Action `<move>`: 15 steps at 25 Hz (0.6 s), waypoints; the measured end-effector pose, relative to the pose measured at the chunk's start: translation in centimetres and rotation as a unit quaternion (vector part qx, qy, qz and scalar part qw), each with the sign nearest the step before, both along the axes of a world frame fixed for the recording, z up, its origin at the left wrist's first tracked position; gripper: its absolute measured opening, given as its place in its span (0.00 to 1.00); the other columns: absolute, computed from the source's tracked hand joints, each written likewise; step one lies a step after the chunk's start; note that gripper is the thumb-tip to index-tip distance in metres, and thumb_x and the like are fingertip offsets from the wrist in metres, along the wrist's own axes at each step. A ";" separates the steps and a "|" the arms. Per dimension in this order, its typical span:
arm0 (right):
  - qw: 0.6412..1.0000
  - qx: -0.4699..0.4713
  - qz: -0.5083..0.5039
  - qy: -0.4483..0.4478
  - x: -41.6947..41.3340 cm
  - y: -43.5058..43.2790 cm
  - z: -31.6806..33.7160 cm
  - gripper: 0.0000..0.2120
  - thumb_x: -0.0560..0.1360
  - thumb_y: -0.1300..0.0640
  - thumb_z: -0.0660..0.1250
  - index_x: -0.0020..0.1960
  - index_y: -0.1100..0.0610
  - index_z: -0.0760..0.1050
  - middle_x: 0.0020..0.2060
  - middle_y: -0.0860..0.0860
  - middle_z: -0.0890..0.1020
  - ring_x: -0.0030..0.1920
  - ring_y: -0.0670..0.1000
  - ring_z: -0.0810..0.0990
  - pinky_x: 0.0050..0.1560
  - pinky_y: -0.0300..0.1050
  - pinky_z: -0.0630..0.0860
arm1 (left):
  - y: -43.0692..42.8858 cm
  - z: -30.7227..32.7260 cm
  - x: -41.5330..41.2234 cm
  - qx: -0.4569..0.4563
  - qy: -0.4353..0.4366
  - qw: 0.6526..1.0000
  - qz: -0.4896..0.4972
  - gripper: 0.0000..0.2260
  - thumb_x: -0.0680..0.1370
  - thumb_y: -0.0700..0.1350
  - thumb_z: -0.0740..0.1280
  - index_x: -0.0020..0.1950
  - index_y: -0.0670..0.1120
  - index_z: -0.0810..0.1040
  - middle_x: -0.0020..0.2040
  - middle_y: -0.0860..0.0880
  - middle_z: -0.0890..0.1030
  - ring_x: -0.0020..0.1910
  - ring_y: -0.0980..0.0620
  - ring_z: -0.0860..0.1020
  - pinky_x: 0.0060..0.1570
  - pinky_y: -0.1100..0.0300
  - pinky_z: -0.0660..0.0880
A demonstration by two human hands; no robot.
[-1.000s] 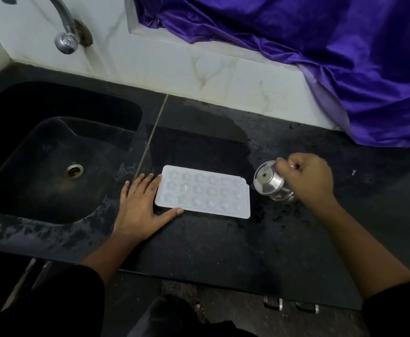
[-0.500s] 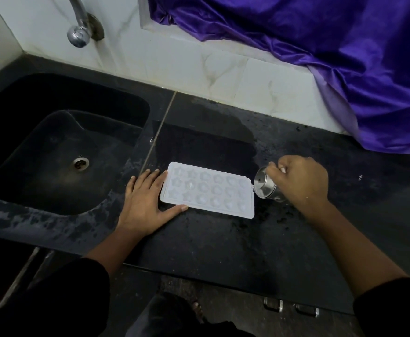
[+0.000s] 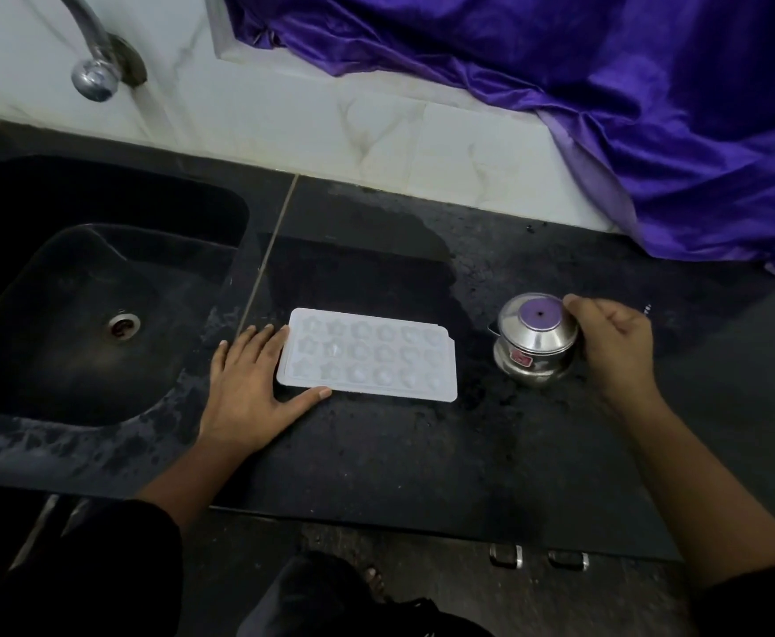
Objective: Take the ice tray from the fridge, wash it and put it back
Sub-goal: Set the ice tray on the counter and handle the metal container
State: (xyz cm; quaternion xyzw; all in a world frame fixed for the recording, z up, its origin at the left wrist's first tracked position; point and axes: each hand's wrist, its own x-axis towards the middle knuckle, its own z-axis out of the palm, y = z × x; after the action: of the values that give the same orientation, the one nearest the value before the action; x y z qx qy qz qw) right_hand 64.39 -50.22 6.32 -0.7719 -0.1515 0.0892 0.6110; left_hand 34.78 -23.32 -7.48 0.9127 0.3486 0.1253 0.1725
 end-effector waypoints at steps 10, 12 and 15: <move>0.865 -0.351 0.119 -0.338 -2.7 3.4 -0.4 0.24 0.78 0.49 0.69 0.28 0.57 0.66 0.22 0.49 0.68 0.25 0.51 0.69 0.32 0.45 0.67 | -0.1 0.2 0.0 0.001 0.000 1.000 0.001 0.50 0.70 0.82 0.57 0.82 0.49 0.65 0.81 0.47 0.68 0.83 0.46 0.61 0.83 0.40 0.50; 0.845 -0.375 0.126 -0.359 -3.1 4.1 -0.6 0.23 0.78 0.49 0.68 0.29 0.57 0.68 0.22 0.49 0.69 0.26 0.52 0.69 0.35 0.48 0.73 | 0.0 0.1 -0.1 0.000 -0.001 1.000 0.001 0.50 0.70 0.82 0.57 0.82 0.50 0.65 0.81 0.48 0.68 0.83 0.46 0.61 0.83 0.40 0.50; 0.832 -0.390 0.127 -0.374 -3.4 4.6 -0.8 0.22 0.78 0.49 0.68 0.29 0.58 0.69 0.23 0.49 0.70 0.26 0.53 0.69 0.32 0.46 0.66 | 0.0 0.2 -0.1 -0.002 0.001 1.000 0.001 0.49 0.71 0.81 0.58 0.83 0.50 0.64 0.82 0.48 0.68 0.83 0.47 0.60 0.83 0.40 0.49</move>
State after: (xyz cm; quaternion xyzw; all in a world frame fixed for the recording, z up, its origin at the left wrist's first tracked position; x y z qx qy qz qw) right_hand 61.03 -45.66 5.47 -0.8942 -0.4184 -0.0779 0.1389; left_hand 34.68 -23.35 -7.30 0.9122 0.3495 0.1239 0.1744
